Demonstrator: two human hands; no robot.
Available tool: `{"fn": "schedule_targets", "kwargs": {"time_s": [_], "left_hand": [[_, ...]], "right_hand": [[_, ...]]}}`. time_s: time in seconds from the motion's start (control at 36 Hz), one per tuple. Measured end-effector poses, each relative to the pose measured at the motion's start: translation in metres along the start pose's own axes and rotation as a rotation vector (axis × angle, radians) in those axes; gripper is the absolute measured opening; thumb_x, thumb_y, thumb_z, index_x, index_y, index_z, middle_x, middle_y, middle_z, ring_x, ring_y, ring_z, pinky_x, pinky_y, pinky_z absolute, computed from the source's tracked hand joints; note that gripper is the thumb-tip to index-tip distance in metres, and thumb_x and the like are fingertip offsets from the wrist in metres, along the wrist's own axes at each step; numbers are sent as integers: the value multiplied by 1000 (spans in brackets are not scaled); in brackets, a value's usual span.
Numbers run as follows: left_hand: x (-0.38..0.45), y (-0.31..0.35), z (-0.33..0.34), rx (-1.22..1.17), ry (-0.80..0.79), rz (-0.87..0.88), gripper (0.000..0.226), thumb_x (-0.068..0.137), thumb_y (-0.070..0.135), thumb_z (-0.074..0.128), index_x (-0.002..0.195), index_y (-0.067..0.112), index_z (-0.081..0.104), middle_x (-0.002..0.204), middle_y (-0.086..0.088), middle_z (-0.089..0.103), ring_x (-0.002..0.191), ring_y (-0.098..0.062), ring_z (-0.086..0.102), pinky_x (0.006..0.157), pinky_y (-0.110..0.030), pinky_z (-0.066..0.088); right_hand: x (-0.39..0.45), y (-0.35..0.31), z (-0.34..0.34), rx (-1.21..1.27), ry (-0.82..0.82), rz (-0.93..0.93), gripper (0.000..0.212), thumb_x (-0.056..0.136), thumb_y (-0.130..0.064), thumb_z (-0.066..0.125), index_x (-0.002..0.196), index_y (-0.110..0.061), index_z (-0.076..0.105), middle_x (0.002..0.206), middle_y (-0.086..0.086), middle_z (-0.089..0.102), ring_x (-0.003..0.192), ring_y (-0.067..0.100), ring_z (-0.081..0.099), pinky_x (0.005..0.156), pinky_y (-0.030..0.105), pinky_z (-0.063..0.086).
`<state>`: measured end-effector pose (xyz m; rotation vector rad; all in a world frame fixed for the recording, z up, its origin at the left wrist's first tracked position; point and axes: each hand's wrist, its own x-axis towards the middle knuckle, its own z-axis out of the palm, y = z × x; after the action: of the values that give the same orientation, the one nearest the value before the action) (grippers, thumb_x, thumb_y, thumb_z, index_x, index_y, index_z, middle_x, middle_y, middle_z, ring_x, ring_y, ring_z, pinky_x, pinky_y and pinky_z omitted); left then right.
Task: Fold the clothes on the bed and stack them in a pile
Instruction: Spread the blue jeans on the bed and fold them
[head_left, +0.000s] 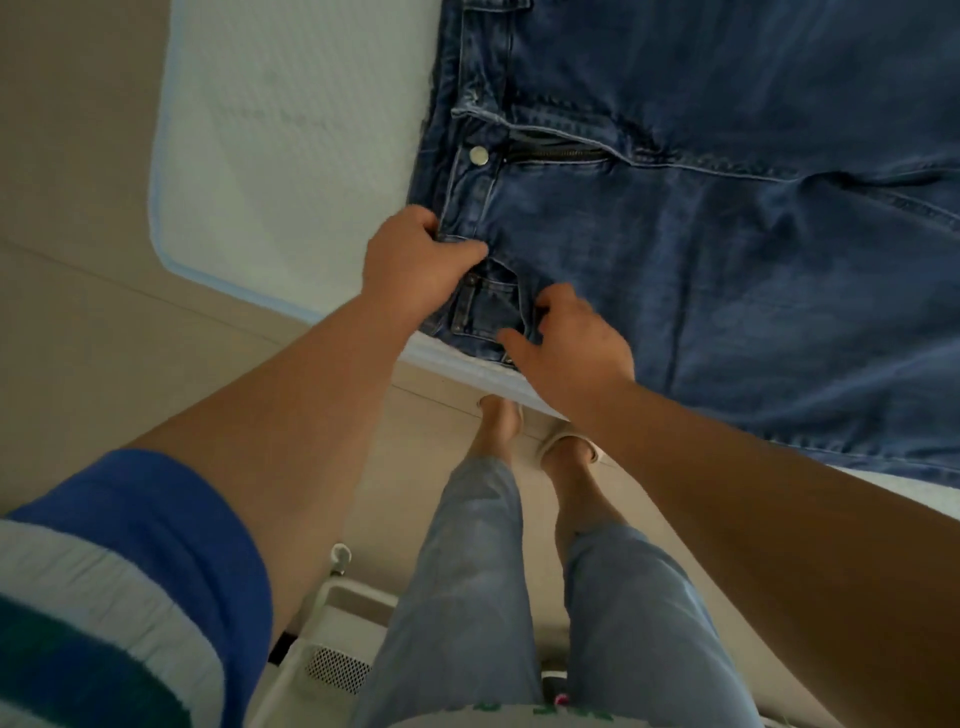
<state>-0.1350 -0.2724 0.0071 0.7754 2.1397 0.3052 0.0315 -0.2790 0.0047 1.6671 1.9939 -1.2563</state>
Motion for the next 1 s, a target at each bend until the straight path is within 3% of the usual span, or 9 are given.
{"fn": "schedule_targets", "kwargs": {"time_s": [0.08,0.17,0.33,0.47,0.58,0.69,0.78,0.89,1.0], "left_hand": [[6,19,-1,-103,-301,-121,40,69,39,76,101,18,65,96,-1,65,84,-14,62,76,-27,52],[14,21,-7,-98,-466,-227,52,72,34,74,116,9,63,111,-10,64,97,-27,63,91,-41,50],[23,15,-15,-562,-820,-392,31,89,28,55,104,3,66,101,-18,69,88,-31,69,78,-44,57],[25,3,-12,-768,-954,-397,34,78,29,54,99,6,67,98,-14,69,89,-28,67,85,-41,54],[31,3,-10,-799,-878,-388,28,79,18,53,99,5,67,95,-15,68,84,-29,67,78,-43,56],[35,9,-10,-500,-500,-123,37,84,1,54,117,16,58,103,-5,64,93,-24,62,82,-34,53],[32,12,-10,-293,-367,45,32,82,6,59,106,26,53,88,12,59,78,-4,57,60,-13,45],[35,22,-17,-367,-434,-30,18,77,31,70,93,26,64,92,10,67,83,-5,63,70,-21,49],[52,41,-17,-376,-269,-89,35,73,43,75,75,9,67,71,2,67,66,-8,63,67,-23,52]], "right_hand": [[9,-3,-1,-58,104,44,33,84,-45,57,98,-21,38,77,-7,45,69,19,45,49,27,26],[16,-9,1,-88,105,72,19,85,-30,53,91,-22,38,62,-9,39,52,16,39,44,24,21],[9,-9,-6,160,134,59,3,81,-22,51,83,-23,48,63,-4,55,57,15,52,48,28,42],[-6,-3,-5,313,218,6,21,80,-16,52,72,-32,41,54,-11,49,52,5,50,50,18,41],[-5,-2,5,258,117,-58,11,85,-16,54,92,-24,51,74,-11,54,70,8,52,60,22,43],[8,-6,10,140,-28,-113,34,87,-22,57,120,-16,53,97,-10,50,89,11,50,76,24,42],[16,-9,7,98,-84,-117,36,87,-25,57,121,-16,51,96,-9,50,85,10,49,72,20,35],[21,-15,-5,99,-168,-90,31,88,-25,56,118,-17,55,93,-7,60,82,11,55,69,22,41],[31,-20,-33,160,-46,-115,16,92,-22,52,107,-24,58,76,-13,61,65,7,58,60,24,50]]}}
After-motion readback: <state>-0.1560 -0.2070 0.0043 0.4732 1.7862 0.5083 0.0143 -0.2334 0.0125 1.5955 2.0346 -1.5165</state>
